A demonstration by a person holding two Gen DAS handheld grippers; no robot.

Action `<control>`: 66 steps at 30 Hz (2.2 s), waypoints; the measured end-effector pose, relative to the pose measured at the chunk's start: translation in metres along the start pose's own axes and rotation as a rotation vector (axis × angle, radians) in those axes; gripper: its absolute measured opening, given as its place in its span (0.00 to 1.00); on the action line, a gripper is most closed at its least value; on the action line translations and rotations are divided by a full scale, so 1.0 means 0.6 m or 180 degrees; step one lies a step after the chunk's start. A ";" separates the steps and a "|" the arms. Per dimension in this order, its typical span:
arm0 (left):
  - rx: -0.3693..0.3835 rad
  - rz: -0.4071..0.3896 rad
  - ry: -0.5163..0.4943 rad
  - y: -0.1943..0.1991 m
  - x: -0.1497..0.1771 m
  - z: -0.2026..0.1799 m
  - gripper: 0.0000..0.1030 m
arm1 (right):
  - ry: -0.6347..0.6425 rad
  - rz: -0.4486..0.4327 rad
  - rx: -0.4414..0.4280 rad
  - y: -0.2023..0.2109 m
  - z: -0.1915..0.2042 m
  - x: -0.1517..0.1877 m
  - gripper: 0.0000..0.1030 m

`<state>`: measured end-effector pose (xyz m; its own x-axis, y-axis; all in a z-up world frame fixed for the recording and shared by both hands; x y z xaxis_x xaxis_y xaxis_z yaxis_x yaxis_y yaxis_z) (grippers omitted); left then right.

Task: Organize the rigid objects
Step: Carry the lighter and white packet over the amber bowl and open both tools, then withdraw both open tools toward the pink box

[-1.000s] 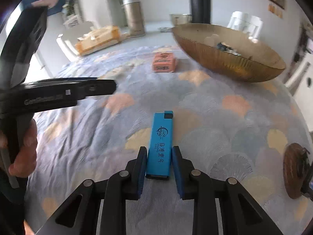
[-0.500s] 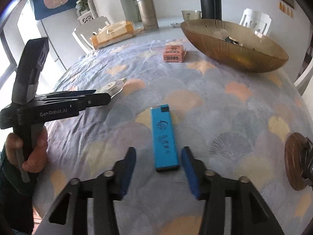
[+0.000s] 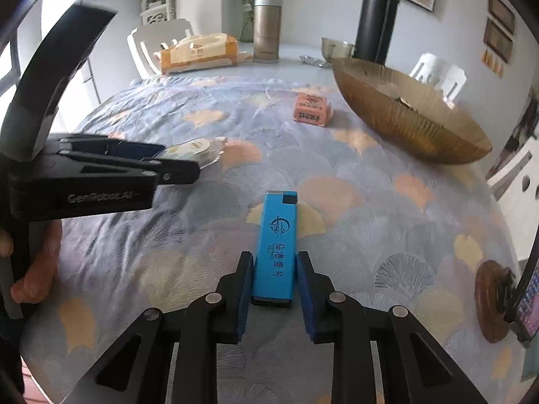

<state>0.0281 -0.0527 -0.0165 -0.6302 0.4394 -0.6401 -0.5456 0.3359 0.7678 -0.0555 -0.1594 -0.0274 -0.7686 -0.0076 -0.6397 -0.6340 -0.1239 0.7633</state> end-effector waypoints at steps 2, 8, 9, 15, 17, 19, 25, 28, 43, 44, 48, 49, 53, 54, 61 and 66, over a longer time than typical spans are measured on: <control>-0.0025 -0.0037 -0.0028 0.004 -0.002 -0.002 0.45 | -0.0067 -0.0001 -0.0206 0.008 0.006 -0.001 0.24; -0.0026 -0.0126 -0.0114 0.020 -0.024 -0.016 0.45 | -0.0175 -0.0272 -0.0216 0.058 -0.015 -0.028 0.23; -0.0029 -0.0162 -0.0136 0.027 -0.030 -0.018 0.45 | -0.0228 -0.0326 -0.0179 0.067 -0.024 -0.036 0.23; 0.0038 -0.0574 -0.0279 0.093 -0.127 -0.038 0.45 | -0.0518 -0.0746 0.0060 0.134 -0.108 -0.094 0.23; 0.0083 -0.0698 -0.0280 0.109 -0.160 -0.044 0.45 | -0.0630 -0.0902 0.0137 0.160 -0.135 -0.122 0.23; 0.0165 -0.0851 -0.0300 0.126 -0.206 -0.050 0.45 | -0.0751 -0.1033 0.0161 0.182 -0.160 -0.150 0.23; 0.0282 -0.1073 -0.0288 0.120 -0.316 -0.073 0.45 | -0.1168 -0.1368 0.0228 0.216 -0.223 -0.241 0.23; 0.0342 -0.1037 -0.0283 0.075 -0.348 -0.091 0.45 | -0.1416 -0.1396 0.0201 0.197 -0.247 -0.275 0.23; 0.0207 -0.0747 -0.0197 -0.034 -0.325 -0.073 0.75 | -0.1837 -0.1071 0.0212 0.098 -0.302 -0.291 0.35; 0.0203 -0.0753 -0.0119 -0.018 -0.315 -0.053 0.75 | -0.1819 -0.1091 0.0225 0.103 -0.298 -0.286 0.35; 0.0119 -0.0841 0.0174 0.044 -0.283 0.017 0.75 | -0.1818 -0.1092 0.0080 0.122 -0.279 -0.271 0.35; 0.0059 -0.0869 0.0228 0.059 -0.276 0.033 0.75 | -0.1818 -0.1084 0.0046 0.128 -0.270 -0.267 0.35; -0.0193 -0.0911 0.0408 0.115 -0.237 0.084 0.75 | -0.1685 -0.1096 -0.0071 0.146 -0.225 -0.259 0.37; -0.0268 -0.0929 0.0476 0.133 -0.222 0.098 0.75 | -0.1627 -0.1092 -0.0092 0.149 -0.210 -0.257 0.38; -0.0838 -0.0522 0.0932 0.147 -0.089 0.167 0.75 | -0.1243 -0.0977 -0.0229 0.137 -0.103 -0.235 0.50; -0.1092 -0.0403 0.0923 0.111 -0.030 0.184 0.75 | -0.1055 -0.0736 -0.0276 0.078 -0.041 -0.212 0.50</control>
<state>0.0643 0.0537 0.0494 -0.6486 0.1453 -0.7471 -0.7486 0.0555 0.6607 0.0147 -0.1889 0.0871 -0.6015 0.3484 -0.7189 -0.7946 -0.1681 0.5834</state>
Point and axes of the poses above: each gripper's, at about its wrist camera, not at the fingertips, and y roughly against the way its jaws point, z to its left, x to its underside, the point moved 5 cm from there along -y, roughly the way its jaws point, and after that the axes turned 10 degrees about -y, right-handed, at the moved point
